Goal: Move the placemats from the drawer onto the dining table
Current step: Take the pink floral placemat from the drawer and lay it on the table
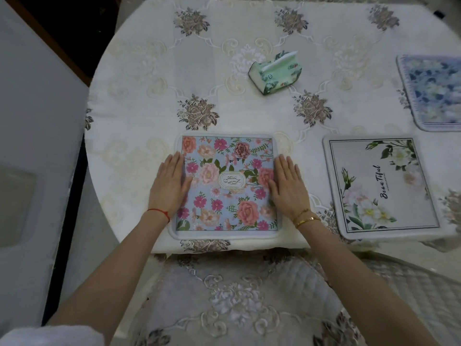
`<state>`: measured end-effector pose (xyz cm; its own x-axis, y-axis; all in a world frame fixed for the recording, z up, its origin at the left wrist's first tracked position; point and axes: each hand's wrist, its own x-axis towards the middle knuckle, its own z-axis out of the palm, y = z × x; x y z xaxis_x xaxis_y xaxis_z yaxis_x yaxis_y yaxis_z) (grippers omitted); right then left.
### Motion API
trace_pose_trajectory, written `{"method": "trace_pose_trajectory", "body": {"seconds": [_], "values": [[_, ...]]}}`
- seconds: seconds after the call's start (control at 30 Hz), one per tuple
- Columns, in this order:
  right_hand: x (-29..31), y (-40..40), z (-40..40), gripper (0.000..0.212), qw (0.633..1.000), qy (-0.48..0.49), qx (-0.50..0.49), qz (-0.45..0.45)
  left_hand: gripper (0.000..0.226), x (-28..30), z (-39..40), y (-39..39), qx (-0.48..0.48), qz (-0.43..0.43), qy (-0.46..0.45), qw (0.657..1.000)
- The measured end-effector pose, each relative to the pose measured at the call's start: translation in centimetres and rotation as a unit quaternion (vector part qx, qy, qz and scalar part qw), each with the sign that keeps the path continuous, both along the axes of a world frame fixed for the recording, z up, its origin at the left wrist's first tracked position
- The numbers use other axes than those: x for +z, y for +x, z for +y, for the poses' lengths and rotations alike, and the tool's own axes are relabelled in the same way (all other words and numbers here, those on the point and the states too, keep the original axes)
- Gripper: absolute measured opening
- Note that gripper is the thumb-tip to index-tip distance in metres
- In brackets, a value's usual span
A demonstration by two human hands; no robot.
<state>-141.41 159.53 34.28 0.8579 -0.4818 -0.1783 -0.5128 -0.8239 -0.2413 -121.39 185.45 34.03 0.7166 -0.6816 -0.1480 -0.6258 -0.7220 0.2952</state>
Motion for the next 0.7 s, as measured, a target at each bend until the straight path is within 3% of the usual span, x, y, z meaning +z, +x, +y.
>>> {"method": "trace_pose_trajectory", "body": {"seconds": [0.27, 0.47, 0.7], "values": [[-0.1, -0.7, 7.5, 0.063, 0.995, 0.062, 0.066, -0.032, 0.06, 0.6, 1.0, -7.2, -0.066, 0.025, -0.025, 0.997], [0.2, -4.1, 5.5, 0.065, 0.998, 0.033, 0.062, -0.003, 0.065, -0.1, 3.2, -7.3, -0.039, 0.019, 0.004, 0.999], [1.0, -8.1, 5.1, 0.069, 0.999, 0.001, 0.041, 0.033, 0.066, 1.1, 5.5, -8.5, 0.031, 0.038, -0.024, 0.999]]}}
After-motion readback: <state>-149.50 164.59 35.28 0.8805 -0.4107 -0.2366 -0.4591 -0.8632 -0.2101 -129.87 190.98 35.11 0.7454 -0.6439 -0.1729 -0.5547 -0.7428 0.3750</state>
